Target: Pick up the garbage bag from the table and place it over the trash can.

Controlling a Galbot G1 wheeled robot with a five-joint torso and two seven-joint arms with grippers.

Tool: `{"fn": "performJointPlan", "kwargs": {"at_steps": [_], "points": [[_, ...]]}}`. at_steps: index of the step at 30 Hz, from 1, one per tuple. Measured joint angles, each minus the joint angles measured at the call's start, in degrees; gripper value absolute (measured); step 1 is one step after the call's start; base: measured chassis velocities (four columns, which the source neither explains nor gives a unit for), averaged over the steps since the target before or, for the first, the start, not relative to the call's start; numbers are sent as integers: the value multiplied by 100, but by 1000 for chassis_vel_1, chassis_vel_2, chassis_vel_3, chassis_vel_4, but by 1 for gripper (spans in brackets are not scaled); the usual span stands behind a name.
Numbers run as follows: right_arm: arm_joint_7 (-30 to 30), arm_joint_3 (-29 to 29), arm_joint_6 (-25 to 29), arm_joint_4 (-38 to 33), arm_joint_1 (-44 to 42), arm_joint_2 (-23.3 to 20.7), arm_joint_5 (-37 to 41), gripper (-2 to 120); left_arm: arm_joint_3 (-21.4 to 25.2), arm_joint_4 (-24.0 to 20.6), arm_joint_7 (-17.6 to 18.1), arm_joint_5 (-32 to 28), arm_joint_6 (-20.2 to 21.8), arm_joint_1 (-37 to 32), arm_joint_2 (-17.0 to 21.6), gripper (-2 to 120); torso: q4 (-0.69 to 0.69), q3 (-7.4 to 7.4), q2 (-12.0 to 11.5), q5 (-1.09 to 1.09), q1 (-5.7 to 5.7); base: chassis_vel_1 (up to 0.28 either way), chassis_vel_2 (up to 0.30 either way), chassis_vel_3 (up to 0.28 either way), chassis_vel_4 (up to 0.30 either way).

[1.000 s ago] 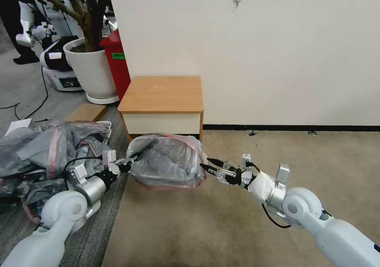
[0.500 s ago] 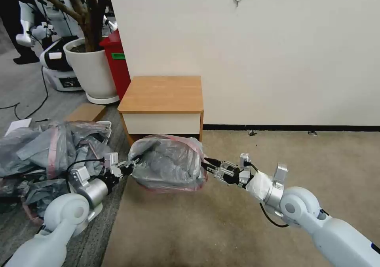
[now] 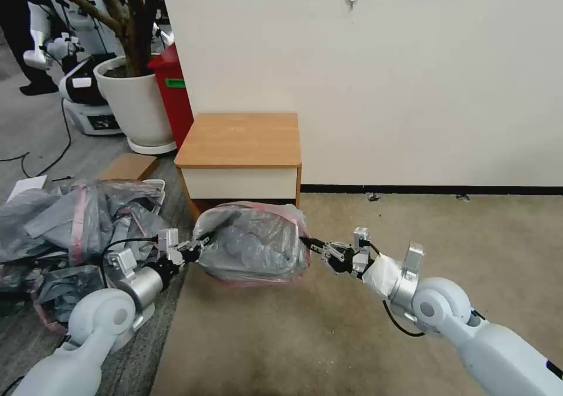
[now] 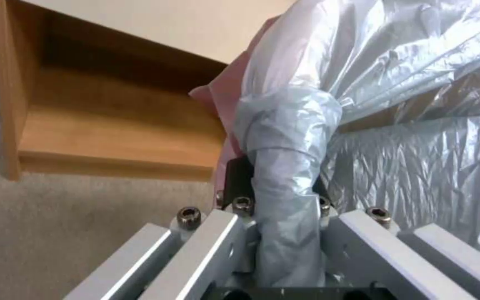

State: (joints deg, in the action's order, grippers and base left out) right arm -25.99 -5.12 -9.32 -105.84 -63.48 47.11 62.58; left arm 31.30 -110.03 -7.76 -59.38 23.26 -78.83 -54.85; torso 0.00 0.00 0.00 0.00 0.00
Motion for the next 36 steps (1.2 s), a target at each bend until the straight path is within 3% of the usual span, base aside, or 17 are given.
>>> {"fn": "performJointPlan", "kwargs": {"at_steps": [18,25,36], "points": [[602,91,81,230,231,22,-16,5,10,1,-87,251,-43,-215,-68,2,1,0,0,0,0,0,0,0,0],[632,86,80,351,218,15,-102,0,26,10,-94,270,-99,-246,-79,2,0,0,0,0,0,0,0,0,0],[617,144,97,352,105,107,-340,5,28,-46,-90,252,-121,-251,-95,2,0,0,0,0,0,0,0,0,0]]}}
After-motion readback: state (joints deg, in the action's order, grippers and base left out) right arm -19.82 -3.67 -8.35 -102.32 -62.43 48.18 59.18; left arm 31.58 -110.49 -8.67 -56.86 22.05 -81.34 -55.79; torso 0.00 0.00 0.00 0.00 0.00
